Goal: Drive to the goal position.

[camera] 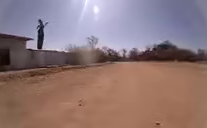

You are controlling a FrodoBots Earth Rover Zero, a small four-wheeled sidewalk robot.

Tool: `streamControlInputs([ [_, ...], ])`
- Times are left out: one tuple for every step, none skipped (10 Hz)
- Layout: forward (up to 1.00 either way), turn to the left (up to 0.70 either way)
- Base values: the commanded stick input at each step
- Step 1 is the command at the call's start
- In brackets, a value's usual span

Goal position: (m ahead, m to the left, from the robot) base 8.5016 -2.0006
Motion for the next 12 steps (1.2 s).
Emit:
streamControlInputs([
  [1.00, 0.00],
  [1.00, 0.00],
  [1.00, 0.00],
  [1.00, 0.00],
  [1.00, 0.00],
  [1.00, 0.00],
  [1.00, 0.00],
  [1.00, 0.00],
  [1.00, 0.00],
  [1.00, 0.00],
  [1.00, 0.00],
  [1.00, 0.00],
])
